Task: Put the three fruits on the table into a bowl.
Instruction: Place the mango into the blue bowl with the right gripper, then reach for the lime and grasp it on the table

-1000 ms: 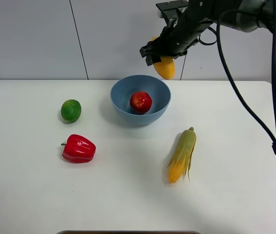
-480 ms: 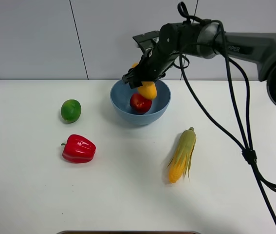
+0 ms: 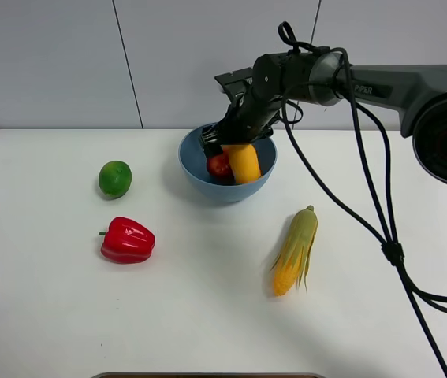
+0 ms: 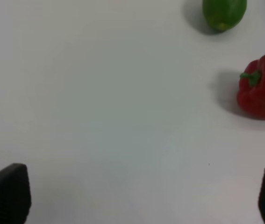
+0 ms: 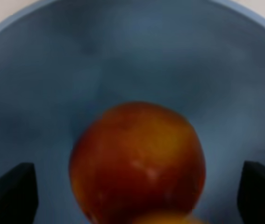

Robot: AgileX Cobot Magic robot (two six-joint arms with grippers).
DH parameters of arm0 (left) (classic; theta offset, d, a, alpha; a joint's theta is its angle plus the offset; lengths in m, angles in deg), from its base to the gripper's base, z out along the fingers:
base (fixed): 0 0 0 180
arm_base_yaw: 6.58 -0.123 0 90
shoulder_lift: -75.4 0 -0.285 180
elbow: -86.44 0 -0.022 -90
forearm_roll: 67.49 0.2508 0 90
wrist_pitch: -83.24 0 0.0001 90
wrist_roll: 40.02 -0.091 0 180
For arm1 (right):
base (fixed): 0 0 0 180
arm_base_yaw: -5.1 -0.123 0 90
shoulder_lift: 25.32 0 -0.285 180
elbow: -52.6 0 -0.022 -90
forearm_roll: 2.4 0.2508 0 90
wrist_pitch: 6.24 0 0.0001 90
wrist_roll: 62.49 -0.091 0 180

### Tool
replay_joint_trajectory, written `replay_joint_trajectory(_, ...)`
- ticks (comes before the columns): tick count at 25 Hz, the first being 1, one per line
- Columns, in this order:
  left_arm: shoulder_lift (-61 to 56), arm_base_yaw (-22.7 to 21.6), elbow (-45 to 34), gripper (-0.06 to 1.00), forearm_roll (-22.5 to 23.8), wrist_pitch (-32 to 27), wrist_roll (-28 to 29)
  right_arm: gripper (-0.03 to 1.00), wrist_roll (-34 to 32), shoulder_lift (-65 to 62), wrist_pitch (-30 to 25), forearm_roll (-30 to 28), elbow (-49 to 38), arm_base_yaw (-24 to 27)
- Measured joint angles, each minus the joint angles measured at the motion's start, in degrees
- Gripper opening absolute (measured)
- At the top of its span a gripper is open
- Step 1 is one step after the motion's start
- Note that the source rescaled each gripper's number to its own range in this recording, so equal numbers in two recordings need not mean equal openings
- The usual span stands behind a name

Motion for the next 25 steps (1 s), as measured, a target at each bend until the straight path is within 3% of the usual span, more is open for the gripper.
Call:
replay_joint_trajectory(8, 0.00, 0.00, 0.00, 1.00, 0.00, 0.00, 0.00, 0.80, -0.16, -5.71, -5.63, -0.89, 0.00, 0.00)
replay_joint_trajectory(20, 0.00, 0.00, 0.00, 1.00, 0.00, 0.00, 0.00, 0.80, -4.50, -27.39, -27.66, -10.44, 0.00, 0.00)
replay_joint_trajectory(25, 0.00, 0.00, 0.00, 1.00, 0.00, 0.00, 0.00, 0.80, -5.39, -35.51, -31.56, -13.21, 0.00, 0.00)
